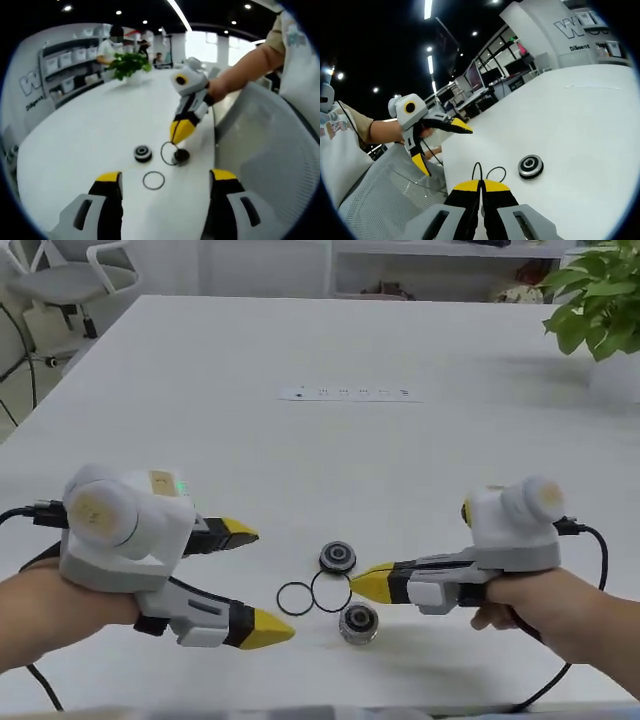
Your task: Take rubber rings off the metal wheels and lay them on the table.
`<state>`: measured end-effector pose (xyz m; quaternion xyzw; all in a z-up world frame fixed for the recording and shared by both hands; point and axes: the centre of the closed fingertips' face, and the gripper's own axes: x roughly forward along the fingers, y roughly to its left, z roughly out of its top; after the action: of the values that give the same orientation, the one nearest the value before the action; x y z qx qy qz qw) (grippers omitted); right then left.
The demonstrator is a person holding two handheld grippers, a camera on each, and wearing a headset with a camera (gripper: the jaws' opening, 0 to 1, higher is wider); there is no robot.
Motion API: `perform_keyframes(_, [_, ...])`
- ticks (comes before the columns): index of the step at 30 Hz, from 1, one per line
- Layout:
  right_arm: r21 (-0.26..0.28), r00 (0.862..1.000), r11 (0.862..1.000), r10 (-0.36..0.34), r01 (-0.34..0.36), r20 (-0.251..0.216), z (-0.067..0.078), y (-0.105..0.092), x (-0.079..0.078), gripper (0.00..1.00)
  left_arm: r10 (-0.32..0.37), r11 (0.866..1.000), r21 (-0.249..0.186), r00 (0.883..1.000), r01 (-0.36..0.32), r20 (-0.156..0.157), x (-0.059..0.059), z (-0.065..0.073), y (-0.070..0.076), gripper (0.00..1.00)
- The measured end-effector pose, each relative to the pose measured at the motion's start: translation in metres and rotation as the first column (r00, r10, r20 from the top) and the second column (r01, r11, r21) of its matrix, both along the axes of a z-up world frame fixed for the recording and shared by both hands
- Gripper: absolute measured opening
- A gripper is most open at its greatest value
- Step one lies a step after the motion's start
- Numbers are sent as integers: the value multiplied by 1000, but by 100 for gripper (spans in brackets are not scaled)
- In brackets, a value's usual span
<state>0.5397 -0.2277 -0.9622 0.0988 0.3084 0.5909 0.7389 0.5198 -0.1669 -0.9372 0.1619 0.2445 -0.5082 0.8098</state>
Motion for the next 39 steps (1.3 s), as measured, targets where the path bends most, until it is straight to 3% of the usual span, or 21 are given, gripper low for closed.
perform_keyframes(13, [-52,999,999,-2,-1,-46,-13,21,10,0,47,999,3,999,-47,5,-1,-1,17,80])
perform_keyframes(23, [-110,995,994,-16,5,-99,-30,33,14,0,81,997,-1,997,-81,0,0,-2,31,80])
perform_keyframes(39, [-162,990,987,-47,25,-135,-46,35,18,0,98,995,1,995,-98,-14,-1,-7,37,80])
